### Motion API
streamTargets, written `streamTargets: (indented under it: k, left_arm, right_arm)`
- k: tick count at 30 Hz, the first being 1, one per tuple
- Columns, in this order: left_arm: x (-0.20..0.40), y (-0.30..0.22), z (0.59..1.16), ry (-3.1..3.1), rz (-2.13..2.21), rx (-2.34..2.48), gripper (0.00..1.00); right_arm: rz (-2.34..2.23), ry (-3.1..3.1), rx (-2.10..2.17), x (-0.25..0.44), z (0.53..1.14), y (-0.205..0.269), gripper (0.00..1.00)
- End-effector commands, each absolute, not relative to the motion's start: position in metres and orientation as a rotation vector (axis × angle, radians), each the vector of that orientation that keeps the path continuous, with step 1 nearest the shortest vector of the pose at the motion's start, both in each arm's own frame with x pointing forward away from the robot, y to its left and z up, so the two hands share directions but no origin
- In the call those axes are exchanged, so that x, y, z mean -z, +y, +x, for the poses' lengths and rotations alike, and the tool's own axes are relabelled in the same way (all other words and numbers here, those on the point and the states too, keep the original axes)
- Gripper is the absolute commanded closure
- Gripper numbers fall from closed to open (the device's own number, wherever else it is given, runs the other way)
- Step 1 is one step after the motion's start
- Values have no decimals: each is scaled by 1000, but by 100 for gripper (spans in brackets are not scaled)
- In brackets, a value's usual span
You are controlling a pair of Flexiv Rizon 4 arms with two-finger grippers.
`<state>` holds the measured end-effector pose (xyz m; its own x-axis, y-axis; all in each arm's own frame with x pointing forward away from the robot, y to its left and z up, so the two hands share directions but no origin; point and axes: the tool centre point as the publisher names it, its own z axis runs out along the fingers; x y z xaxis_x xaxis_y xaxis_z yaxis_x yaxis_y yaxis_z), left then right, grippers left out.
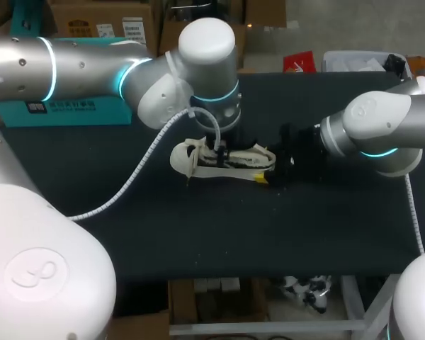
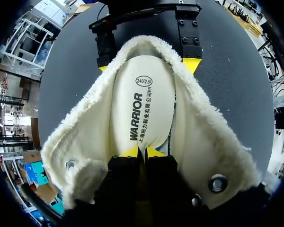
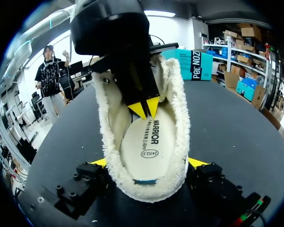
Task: Open the shoe tongue, take the insole out of the shoe, put the insole back into the shoe, and pack the shoe into the shoebox
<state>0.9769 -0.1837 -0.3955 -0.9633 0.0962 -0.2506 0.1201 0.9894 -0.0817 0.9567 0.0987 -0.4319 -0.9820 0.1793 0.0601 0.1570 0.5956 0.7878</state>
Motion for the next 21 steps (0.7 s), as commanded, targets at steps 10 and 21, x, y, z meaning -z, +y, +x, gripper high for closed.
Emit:
streamTargets:
  k: [10, 21]
  left_arm:
    - [407, -197, 982, 2890, 219, 296, 100]
    - [367, -206, 963, 2919, 268, 464, 100]
  right_arm:
    - [286, 2787, -1374, 439, 953, 98, 100]
    - [286, 2787, -1374, 439, 953, 98, 100]
